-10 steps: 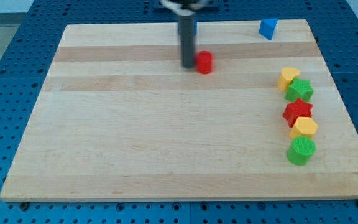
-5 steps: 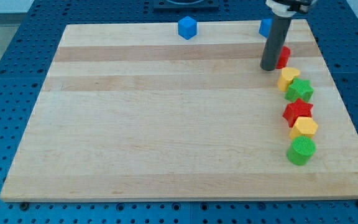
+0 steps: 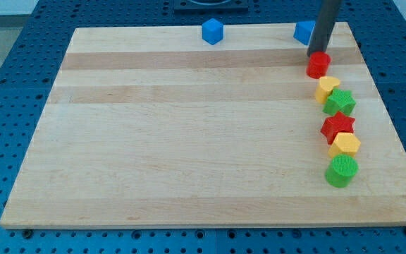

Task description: Push the red circle above the yellow heart

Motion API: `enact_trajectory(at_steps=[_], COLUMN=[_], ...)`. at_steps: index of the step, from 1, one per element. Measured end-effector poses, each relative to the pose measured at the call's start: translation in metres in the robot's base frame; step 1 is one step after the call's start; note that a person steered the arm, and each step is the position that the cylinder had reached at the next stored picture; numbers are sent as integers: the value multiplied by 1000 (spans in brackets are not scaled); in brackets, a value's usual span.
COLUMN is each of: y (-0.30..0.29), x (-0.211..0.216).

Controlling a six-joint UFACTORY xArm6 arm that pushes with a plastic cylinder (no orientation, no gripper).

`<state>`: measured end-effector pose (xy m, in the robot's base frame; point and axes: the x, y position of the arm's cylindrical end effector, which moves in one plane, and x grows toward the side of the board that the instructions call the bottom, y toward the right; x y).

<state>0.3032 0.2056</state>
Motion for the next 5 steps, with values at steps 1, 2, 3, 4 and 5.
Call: enact_trajectory(at_steps=[1, 2, 3, 4, 5], y=[1, 1, 0, -30, -117], x=[17, 20, 20, 20, 20])
